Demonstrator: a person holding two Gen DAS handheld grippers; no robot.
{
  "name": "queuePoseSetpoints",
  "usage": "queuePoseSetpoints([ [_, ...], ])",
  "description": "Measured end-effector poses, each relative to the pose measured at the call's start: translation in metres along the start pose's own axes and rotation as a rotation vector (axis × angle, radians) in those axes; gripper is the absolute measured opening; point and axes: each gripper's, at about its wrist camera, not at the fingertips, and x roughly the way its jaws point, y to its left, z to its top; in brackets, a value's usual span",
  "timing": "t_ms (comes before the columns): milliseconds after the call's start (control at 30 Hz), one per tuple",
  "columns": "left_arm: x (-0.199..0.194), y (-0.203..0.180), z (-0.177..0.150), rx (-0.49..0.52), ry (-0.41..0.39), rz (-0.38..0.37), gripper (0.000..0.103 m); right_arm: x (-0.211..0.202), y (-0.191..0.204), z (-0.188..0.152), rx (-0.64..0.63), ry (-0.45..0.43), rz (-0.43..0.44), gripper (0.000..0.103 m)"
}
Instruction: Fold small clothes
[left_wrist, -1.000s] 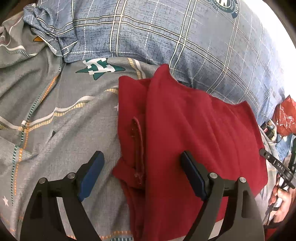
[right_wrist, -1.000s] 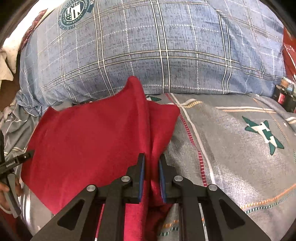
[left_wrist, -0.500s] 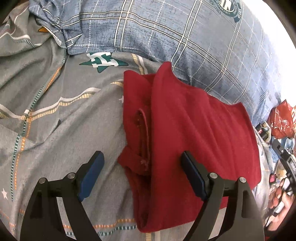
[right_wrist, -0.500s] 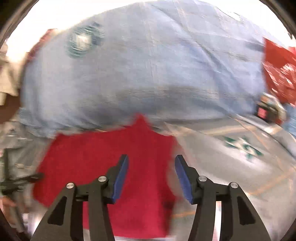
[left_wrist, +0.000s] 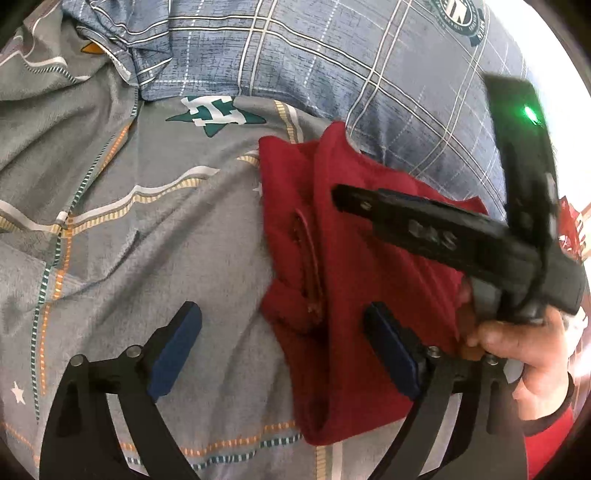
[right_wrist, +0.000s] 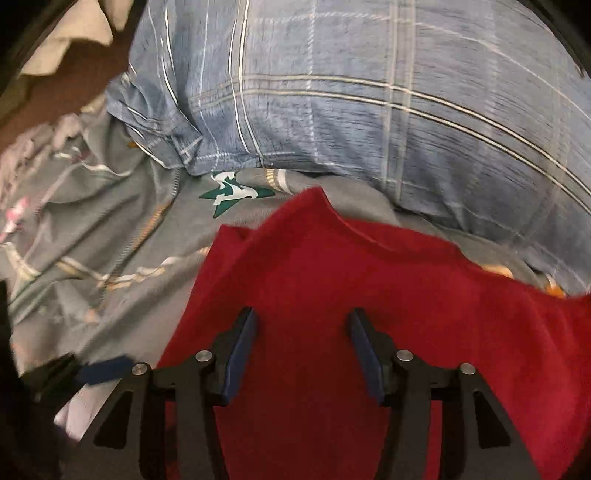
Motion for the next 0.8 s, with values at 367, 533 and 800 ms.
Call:
queuePoseSetpoints([
  [367,0.002,0.000,-0.004,0.001,0.002,-0.017,0.098,0.003,0.028,0.028,0.017,0.092,0.089,0.064],
  [533,0.000,0.002,-0.004,0.002,0.002,-0.015,0.098,0.019,0.049,0.029,-0.052,0.107,0.014,0.068],
  [800,0.000,0.002,-0.003,0.000,0.004,-0.017,0.098,0.030,0.059,0.028,-0.114,0.095,-0.061,0.051],
])
